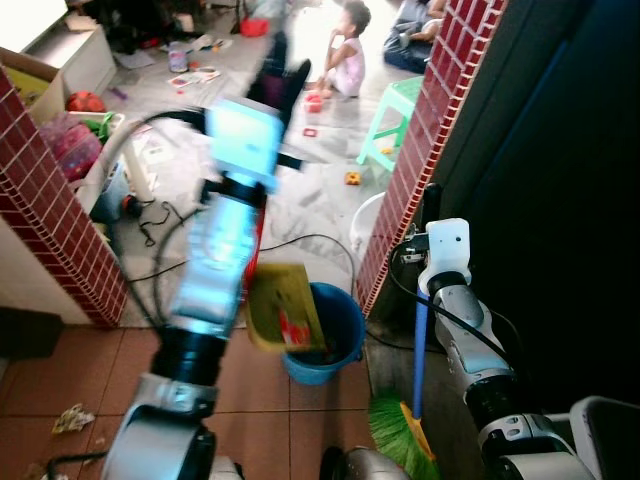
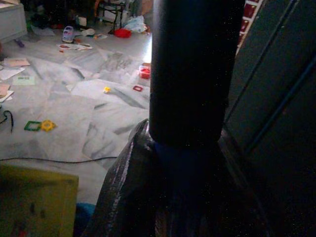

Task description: Sweep floor

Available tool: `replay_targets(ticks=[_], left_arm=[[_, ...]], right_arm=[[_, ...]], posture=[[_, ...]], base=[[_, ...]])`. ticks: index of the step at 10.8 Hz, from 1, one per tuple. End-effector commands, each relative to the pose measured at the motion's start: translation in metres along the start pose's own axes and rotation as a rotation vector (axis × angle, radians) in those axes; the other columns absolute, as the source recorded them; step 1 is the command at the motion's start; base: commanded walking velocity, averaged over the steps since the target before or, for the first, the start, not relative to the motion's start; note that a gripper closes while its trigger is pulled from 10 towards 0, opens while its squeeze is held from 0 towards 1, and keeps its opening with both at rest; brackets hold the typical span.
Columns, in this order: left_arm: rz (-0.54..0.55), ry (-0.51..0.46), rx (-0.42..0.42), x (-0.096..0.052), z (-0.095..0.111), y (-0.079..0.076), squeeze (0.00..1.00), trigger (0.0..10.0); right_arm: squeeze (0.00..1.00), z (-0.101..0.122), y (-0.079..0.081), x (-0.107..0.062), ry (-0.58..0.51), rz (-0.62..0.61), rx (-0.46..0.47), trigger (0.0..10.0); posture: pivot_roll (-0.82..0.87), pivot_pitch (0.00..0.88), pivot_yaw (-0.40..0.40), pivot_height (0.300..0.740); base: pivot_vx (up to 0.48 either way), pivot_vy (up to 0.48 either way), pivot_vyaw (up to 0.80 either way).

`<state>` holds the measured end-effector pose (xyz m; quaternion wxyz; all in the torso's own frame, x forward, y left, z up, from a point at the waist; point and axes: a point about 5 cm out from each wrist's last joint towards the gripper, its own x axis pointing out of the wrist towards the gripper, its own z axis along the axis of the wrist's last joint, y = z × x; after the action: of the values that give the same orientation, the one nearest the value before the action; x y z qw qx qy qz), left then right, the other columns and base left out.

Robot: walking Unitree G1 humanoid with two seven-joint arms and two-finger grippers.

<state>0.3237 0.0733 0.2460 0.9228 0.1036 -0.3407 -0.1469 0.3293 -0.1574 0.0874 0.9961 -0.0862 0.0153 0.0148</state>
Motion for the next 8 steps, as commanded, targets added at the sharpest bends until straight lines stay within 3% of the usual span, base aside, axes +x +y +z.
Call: replay_targets(ticks=[1, 3, 5, 7, 8], left_arm=[[-0.054, -0.139, 0.03, 0.012, 0.023, -0.013, 0.0, 10.0], [-0.184, -0.188, -0.024, 0.01, 0.028, -0.044, 0.0, 10.0], [-0.427, -0.186, -0.142, -0.004, 0.027, -0.079, 0.0, 10.0], [-0.694, -0.183, -0.153, -0.024, 0.026, -0.103, 0.0, 10.0], [-0.805, -0.238, -0.074, -0.032, 0.029, -0.108, 0.0, 10.0]], right_arm=[[0.0, 0.008, -0.003, 0.002, -0.03, -0.017, -0.01, 10.0], [0.0, 0.008, -0.003, 0.002, -0.031, -0.02, -0.007, 10.0], [0.0, 0.007, -0.003, 0.002, -0.031, -0.023, -0.005, 10.0], [0.0, 0.007, -0.003, 0.002, -0.029, -0.027, -0.006, 10.0], [0.0, 0.007, -0.004, 0.003, -0.029, -0.025, -0.008, 10.0]], posture=[[-0.01, 0.027, -0.053, 0.74], [-0.01, 0.029, -0.049, 0.74], [-0.01, 0.03, -0.048, 0.74], [0.0, 0.031, -0.047, 0.74], [0.0, 0.032, -0.049, 0.74]], base=[[0.0, 0.0, 0.0], [0.0, 0.0, 0.0], [0.0, 0.0, 0.0], [0.0, 0.0, 0.0], [0.0, 0.0, 0.0]])
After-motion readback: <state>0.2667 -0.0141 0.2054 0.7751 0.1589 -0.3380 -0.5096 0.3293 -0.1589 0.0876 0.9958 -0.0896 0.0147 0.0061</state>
